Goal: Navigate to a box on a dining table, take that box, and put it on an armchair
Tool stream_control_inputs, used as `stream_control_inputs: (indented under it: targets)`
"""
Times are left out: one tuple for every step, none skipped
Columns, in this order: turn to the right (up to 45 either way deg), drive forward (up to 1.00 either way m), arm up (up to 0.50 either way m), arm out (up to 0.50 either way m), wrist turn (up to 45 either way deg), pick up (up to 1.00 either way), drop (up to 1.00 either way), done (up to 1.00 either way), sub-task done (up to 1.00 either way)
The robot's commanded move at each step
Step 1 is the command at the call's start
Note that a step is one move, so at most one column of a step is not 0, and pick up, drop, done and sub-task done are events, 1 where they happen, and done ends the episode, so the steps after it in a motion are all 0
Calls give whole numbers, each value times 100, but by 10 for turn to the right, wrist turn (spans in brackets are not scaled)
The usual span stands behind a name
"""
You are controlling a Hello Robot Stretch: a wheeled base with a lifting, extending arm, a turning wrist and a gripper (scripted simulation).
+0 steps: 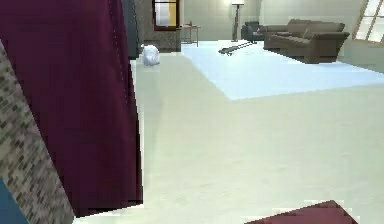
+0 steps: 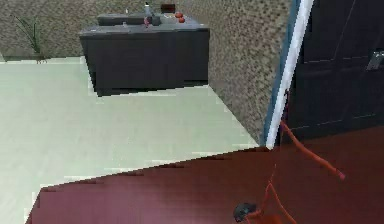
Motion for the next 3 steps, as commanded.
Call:
stream_control_inputs:
  targets:
    - [0,100,0,0,0,0,0,0,0]
    - [0,100,0,0,0,0,0,0,0]
    - [-30,0,0,0,0,0,0,0,0]
